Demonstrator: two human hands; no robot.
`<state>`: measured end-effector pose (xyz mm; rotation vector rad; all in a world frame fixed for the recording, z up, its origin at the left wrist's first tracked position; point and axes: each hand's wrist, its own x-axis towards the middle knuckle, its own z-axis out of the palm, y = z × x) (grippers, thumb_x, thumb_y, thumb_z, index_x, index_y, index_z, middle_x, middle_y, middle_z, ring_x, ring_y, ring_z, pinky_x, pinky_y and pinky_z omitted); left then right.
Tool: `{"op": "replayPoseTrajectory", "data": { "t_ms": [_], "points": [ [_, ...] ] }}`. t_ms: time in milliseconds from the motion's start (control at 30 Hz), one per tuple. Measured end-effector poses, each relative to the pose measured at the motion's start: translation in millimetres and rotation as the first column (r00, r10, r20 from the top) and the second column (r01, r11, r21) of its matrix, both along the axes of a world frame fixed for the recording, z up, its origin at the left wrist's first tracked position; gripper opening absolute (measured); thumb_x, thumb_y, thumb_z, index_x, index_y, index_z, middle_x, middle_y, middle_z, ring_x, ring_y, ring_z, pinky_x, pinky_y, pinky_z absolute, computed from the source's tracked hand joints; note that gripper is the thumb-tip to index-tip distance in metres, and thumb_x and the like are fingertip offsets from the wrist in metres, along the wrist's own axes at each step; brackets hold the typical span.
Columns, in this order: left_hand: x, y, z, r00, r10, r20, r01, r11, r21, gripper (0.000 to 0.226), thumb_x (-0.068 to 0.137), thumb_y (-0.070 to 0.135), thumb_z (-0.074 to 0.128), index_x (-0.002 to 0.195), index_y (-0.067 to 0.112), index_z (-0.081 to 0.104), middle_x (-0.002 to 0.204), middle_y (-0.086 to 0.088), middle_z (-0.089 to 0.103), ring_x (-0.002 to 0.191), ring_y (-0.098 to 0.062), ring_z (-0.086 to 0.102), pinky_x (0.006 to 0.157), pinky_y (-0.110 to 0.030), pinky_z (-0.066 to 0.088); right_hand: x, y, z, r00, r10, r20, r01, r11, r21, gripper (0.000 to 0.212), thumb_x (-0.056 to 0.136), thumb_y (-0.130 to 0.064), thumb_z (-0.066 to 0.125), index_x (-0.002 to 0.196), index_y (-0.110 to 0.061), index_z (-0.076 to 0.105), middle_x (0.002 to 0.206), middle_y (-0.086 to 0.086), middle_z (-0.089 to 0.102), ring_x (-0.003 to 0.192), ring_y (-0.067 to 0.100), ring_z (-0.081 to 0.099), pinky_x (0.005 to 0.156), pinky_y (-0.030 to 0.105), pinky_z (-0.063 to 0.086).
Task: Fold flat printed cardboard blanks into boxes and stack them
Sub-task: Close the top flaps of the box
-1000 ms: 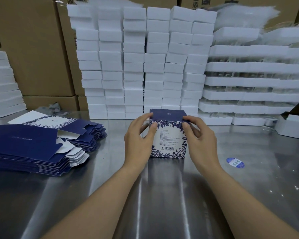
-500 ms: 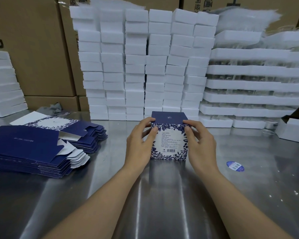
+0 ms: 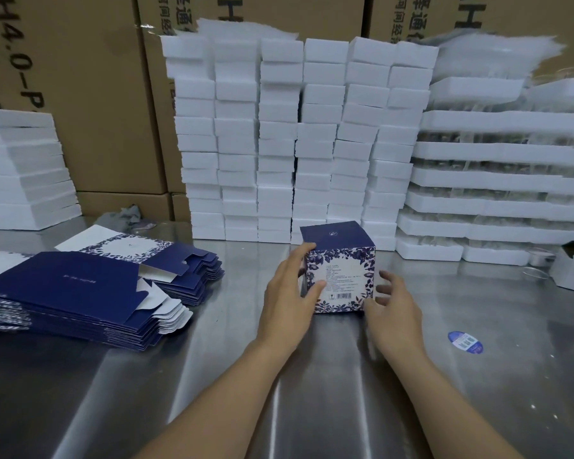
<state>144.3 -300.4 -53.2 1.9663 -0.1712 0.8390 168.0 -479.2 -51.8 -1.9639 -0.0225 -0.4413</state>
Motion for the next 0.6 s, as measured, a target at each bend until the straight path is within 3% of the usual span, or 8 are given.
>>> {"op": "replayPoseTrajectory", "data": {
  "t_ms": [167, 300, 400, 467, 567, 600],
  "points": [
    [2, 16, 17, 0.996, 0.084, 0.041, -0.08, 0.992, -0.097, 0.068, 0.097, 0.014, 0.074, 0.142, 0.058, 0.046, 0.139, 0.02, 0.062, 0.127, 0.004, 0.058, 0.107, -0.035, 0.055, -21, -5, 25, 0.996, -0.076, 0.043, 0.069, 0.989, 0.13, 0.026, 0.093, -0.007, 0.062, 0.115, -0.02, 0.069, 0.105, -0.003, 0.073, 0.094, 0.019, 0.068, 0.081, 0.029, 0.045],
    [16, 47, 33, 0.975, 0.22, 0.02, -0.214, 0.963, -0.162, 0.071, 0.097, 0.007, 0.072, 0.136, 0.06, 0.046, 0.127, 0.032, 0.061, 0.119, 0.011, 0.058, 0.1, -0.032, 0.055, -39, -7, 64, 0.988, 0.012, 0.153, -0.047, 0.973, 0.225, 0.018, 0.095, -0.013, 0.065, 0.089, -0.027, 0.075, 0.081, -0.011, 0.076, 0.085, 0.009, 0.072, 0.074, 0.024, 0.048],
    [37, 74, 34, 0.942, 0.33, -0.063, -0.333, 0.941, -0.064, 0.069, 0.098, 0.007, 0.071, 0.14, 0.055, 0.044, 0.127, 0.02, 0.059, 0.118, -0.01, 0.063, 0.093, -0.029, 0.048, -45, -2, 84, 0.973, 0.111, 0.203, -0.156, 0.962, 0.225, 0.021, 0.096, -0.01, 0.066, 0.084, -0.025, 0.075, 0.077, -0.008, 0.076, 0.074, 0.009, 0.073, 0.071, 0.024, 0.049],
    [50, 80, 35, 0.908, 0.401, -0.122, -0.402, 0.916, 0.023, 0.063, 0.1, 0.016, 0.07, 0.144, 0.05, 0.041, 0.132, 0.009, 0.057, 0.115, -0.019, 0.064, 0.091, -0.033, 0.052, -48, 0, 87, 0.966, 0.14, 0.217, -0.19, 0.955, 0.228, 0.023, 0.096, -0.008, 0.066, 0.082, -0.024, 0.074, 0.073, -0.005, 0.076, 0.07, 0.01, 0.073, 0.069, 0.018, 0.049],
    [56, 65, 40, 0.906, 0.423, 0.008, -0.415, 0.885, 0.209, 0.044, 0.1, 0.042, 0.064, 0.141, 0.049, 0.047, 0.115, 0.016, 0.054, 0.091, -0.007, 0.063, 0.077, -0.035, 0.058, -44, 0, 82, 0.967, 0.155, 0.202, -0.201, 0.953, 0.228, 0.026, 0.095, -0.011, 0.065, 0.081, -0.03, 0.075, 0.071, -0.003, 0.076, 0.069, 0.01, 0.073, 0.068, 0.019, 0.049],
    [56, 61, 43, 0.924, 0.371, 0.096, -0.383, 0.905, 0.185, 0.038, 0.101, 0.042, 0.059, 0.137, 0.049, 0.052, 0.106, 0.018, 0.053, 0.086, -0.005, 0.06, 0.073, -0.033, 0.056, -40, 2, 78, 0.967, 0.161, 0.199, -0.205, 0.953, 0.223, 0.027, 0.094, -0.012, 0.065, 0.082, -0.033, 0.075, 0.071, -0.003, 0.076, 0.068, 0.01, 0.073, 0.067, 0.017, 0.05]
  ]
}}
